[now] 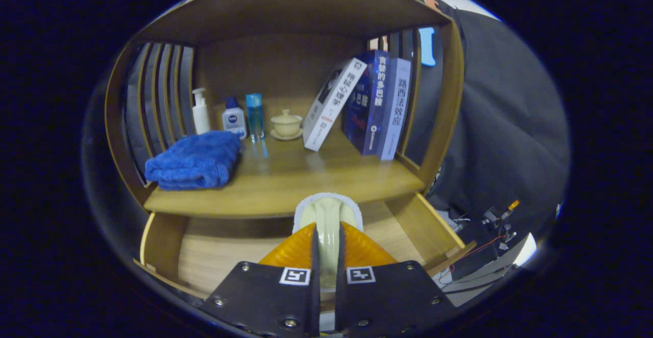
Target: Pull open the drawer, take out the items inside it, and place them on the countertop above the cabinet.
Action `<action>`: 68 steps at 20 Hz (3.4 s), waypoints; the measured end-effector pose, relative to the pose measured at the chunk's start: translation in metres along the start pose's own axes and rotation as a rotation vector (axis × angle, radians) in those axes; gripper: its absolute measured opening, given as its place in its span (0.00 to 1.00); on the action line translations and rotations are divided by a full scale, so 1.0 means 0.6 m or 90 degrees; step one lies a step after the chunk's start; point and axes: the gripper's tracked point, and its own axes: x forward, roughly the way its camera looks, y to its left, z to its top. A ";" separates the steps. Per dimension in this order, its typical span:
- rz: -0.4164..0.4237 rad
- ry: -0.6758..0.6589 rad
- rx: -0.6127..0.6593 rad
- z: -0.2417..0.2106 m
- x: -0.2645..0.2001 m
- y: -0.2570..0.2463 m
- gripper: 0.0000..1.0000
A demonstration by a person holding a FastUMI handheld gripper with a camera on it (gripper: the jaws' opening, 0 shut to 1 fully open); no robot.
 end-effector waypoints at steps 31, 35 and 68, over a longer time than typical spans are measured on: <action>0.106 -0.088 -0.019 0.106 0.102 0.119 0.40; 0.089 -0.142 -0.018 0.095 0.020 0.089 0.40; 0.145 -0.204 0.037 -0.220 -0.140 0.041 0.40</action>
